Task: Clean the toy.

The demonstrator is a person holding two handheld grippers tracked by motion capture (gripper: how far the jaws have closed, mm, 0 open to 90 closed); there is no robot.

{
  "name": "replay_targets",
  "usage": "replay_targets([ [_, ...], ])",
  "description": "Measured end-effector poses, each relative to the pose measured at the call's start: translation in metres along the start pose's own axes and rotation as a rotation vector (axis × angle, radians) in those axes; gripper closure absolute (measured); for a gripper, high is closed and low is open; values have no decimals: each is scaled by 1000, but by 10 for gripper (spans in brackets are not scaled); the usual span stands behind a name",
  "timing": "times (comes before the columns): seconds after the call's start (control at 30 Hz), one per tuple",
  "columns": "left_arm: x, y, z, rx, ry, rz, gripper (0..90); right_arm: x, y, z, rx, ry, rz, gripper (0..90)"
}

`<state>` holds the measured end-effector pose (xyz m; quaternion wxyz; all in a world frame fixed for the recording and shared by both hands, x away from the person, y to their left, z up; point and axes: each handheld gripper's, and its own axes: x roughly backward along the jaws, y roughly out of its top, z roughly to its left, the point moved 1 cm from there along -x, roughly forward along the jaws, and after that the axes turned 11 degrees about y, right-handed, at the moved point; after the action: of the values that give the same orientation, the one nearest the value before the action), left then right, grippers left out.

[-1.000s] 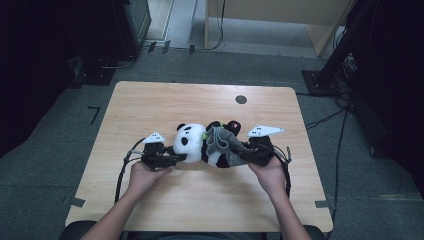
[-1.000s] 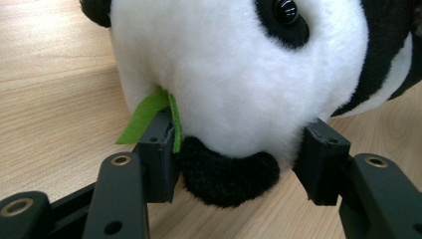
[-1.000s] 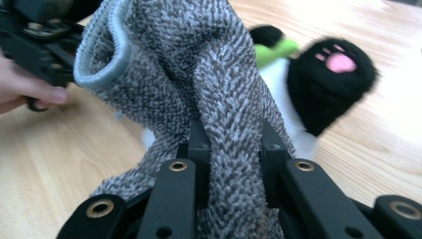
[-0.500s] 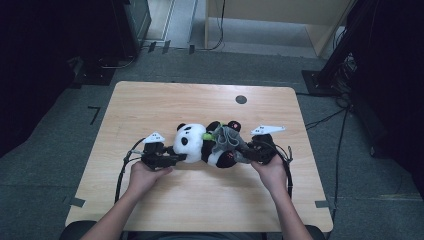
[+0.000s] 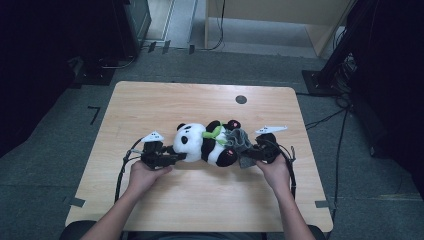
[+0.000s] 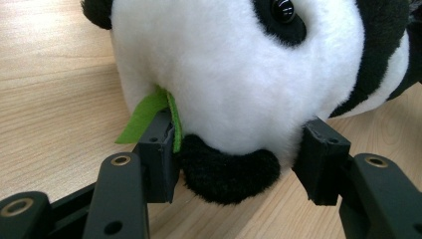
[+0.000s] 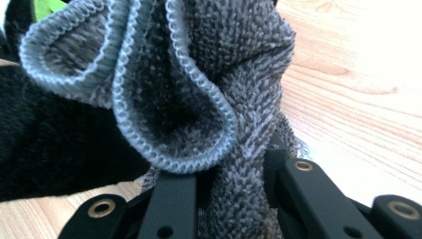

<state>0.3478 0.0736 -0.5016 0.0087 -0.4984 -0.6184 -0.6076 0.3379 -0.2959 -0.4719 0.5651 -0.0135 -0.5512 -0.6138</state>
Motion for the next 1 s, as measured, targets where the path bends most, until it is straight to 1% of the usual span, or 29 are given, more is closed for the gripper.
replay_targets([
  [0.03,0,0,0,1,-1,1,426,0,0,-1,-10,-6,8,762],
  [0.13,0,1,1,5,-3,1,429,-1,-2,-6,-19,-34,35,763],
  [0.2,1,1,1,9,-4,3,432,3,-2,-10,-27,-69,44,764],
  [0.23,1,1,1,12,-6,3,434,5,-2,-12,-25,-80,37,765],
  [0.27,1,1,1,12,-7,5,437,10,-1,-12,-24,-89,17,766],
  [0.3,1,2,1,9,-5,6,440,16,1,-11,-25,-92,-10,766],
  [0.37,2,2,0,7,-3,8,446,31,7,-5,-3,-101,-72,767],
  [0.47,2,3,-1,7,0,9,452,50,18,12,41,-94,-149,767],
  [0.53,2,3,-2,5,3,10,454,57,26,25,75,-75,-189,767],
  [0.6,3,3,-2,2,6,11,457,59,35,42,118,-52,-210,767],
  [0.67,3,3,-3,5,8,11,457,57,41,56,157,-30,-215,767],
  [0.8,4,4,-6,3,17,18,458,43,52,88,233,24,-199,766],
  [0.9,5,4,-8,-3,25,18,458,23,55,108,278,56,-165,766],
  [0.93,5,4,-9,-2,26,18,458,15,54,113,296,61,-152,766],
  [1.0,6,4,-10,0,28,16,459,-2,52,121,324,50,-114,766],
])
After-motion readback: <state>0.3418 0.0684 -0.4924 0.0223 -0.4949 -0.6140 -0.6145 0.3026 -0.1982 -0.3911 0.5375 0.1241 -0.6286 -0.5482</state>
